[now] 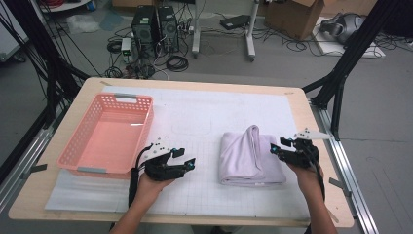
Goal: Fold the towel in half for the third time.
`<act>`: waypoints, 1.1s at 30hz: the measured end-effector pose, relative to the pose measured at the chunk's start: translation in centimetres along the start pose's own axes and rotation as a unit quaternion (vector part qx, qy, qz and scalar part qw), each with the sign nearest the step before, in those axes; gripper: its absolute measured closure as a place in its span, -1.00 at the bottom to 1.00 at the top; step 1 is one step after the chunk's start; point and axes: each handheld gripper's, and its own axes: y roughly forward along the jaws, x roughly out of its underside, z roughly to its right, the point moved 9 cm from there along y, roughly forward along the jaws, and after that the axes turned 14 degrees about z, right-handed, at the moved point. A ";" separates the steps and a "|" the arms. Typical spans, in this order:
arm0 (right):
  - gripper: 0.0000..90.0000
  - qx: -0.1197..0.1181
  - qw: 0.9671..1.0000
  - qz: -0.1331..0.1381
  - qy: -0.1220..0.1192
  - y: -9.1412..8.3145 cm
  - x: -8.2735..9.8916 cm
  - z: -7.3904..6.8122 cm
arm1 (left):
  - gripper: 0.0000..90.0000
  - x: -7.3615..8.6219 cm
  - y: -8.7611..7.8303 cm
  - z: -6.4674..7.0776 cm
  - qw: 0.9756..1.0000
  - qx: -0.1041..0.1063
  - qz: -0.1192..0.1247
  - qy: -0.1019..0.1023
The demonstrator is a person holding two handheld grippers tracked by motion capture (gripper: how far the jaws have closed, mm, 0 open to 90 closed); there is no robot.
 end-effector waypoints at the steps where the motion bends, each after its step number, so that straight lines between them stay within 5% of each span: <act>1: -0.07 -0.001 1.000 0.001 0.000 -0.3 0.5 -0.5 | -0.10 0.0 -0.1 0.0 1.000 0.005 0.003 0.006; 5: -0.24 -0.006 1.000 -0.002 0.009 -0.8 2.3 -2.3 | -0.11 0.2 -0.3 -0.2 1.000 0.002 0.003 0.006; 11: -0.33 -0.045 0.998 -0.008 0.044 0.2 3.0 -4.8 | -0.14 0.6 -0.6 -0.4 1.000 -0.013 -0.004 -0.001; 14: -0.33 -0.054 0.998 -0.024 0.036 0.9 3.5 -5.8 | -0.17 0.6 -0.7 -0.5 1.000 -0.019 -0.005 -0.005; 16: -0.17 -0.053 0.997 -0.038 0.037 1.3 3.9 -6.1 | -0.17 0.7 -0.7 -0.4 1.000 -0.020 -0.007 -0.006; 21: 0.81 -0.069 0.995 -0.036 0.061 0.9 3.9 -6.3 | -0.17 1.0 -0.8 -0.6 1.000 -0.023 -0.011 -0.012; 25: 0.87 -0.057 0.996 -0.008 0.069 -0.6 2.6 -5.2 | -0.17 1.1 -0.8 -0.7 0.999 -0.025 -0.014 -0.016; 33: 0.87 -0.011 0.998 -0.001 0.066 -3.8 1.8 -3.1 | -0.16 1.1 -0.9 -0.8 0.999 -0.029 -0.013 -0.018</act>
